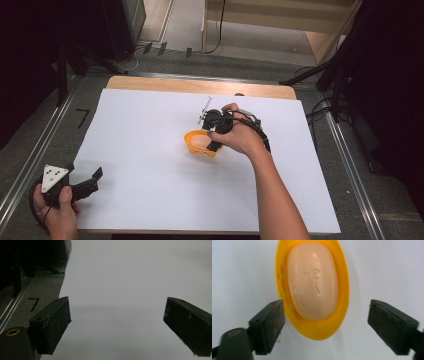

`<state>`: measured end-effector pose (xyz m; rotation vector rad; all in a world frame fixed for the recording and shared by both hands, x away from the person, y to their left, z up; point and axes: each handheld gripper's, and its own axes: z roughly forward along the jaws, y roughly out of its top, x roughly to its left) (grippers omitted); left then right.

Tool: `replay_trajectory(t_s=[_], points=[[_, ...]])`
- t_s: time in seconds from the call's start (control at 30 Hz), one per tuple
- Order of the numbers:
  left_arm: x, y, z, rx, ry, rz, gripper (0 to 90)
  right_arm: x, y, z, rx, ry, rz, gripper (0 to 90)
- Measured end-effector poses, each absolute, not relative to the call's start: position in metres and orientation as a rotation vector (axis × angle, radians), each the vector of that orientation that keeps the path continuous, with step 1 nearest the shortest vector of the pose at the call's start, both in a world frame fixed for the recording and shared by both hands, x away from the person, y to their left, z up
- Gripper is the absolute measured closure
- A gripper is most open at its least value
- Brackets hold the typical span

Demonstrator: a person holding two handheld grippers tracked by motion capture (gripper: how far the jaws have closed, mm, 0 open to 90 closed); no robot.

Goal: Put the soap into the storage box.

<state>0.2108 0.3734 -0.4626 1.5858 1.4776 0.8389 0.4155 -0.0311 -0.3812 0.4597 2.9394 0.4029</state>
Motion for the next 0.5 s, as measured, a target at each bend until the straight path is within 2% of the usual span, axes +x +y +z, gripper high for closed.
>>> replay_trajectory(t_s=[0.1, 0.13, 0.2, 0.5], points=[[0.211, 0.373, -0.463, 1.587, 1.479, 0.84, 7.8, 0.413, -0.037, -0.381, 0.493, 2.923, 0.423, 12.4], [0.211, 0.373, -0.463, 1.587, 1.479, 0.841, 7.8, 0.412, -0.044, -0.381, 0.537, 2.918, 0.448, 6.4], [0.211, 0.373, -0.463, 1.588, 1.479, 0.842, 7.7, 0.411, -0.049, -0.382, 0.571, 2.914, 0.453, 0.2], [0.211, 0.373, -0.463, 1.59, 1.479, 0.845, 7.7, 0.404, -0.077, -0.387, 0.667, 2.887, 0.518, 0.0]])
